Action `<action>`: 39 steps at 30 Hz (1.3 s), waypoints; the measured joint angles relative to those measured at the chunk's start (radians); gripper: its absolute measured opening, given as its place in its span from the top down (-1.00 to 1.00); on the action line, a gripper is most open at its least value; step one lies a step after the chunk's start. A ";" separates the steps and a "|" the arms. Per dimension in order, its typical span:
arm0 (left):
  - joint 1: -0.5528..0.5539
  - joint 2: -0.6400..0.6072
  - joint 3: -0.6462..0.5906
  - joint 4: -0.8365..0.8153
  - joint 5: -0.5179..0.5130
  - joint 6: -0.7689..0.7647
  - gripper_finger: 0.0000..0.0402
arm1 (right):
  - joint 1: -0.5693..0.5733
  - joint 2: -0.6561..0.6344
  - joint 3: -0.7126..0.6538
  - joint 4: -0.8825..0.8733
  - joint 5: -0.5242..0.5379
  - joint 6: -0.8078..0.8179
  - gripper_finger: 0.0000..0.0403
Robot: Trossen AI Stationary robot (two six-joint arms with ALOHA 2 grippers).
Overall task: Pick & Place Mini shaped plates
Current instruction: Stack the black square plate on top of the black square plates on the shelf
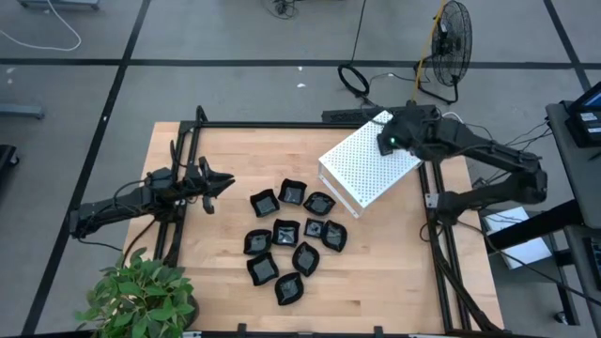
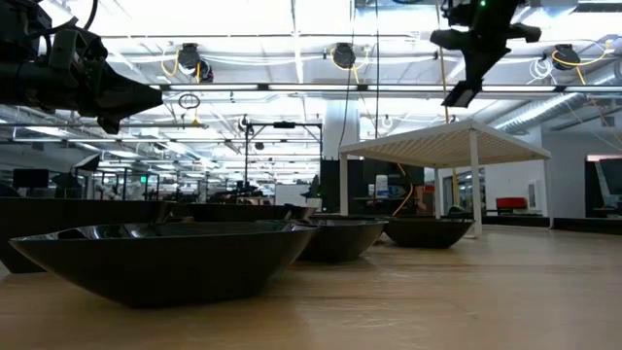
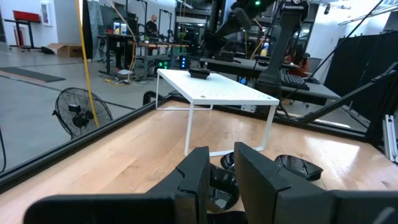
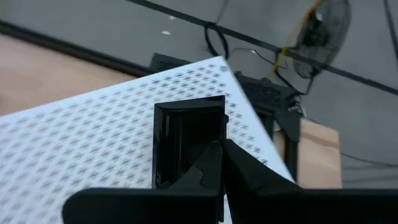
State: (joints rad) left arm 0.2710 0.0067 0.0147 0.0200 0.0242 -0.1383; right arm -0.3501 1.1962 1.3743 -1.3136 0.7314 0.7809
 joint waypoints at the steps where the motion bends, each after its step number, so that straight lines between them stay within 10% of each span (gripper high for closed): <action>1: 0.000 0.000 0.000 0.000 0.000 0.000 0.62 | -0.019 0.000 0.000 0.000 0.000 -0.005 1.00; 39: 0.000 0.000 0.000 0.000 0.000 0.000 0.62 | -0.218 -0.045 -0.222 0.338 -0.192 -0.192 0.76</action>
State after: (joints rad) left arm 0.2707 0.0064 0.0149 0.0200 0.0242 -0.1385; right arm -0.5678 1.1509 1.1526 -0.9753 0.5397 0.5892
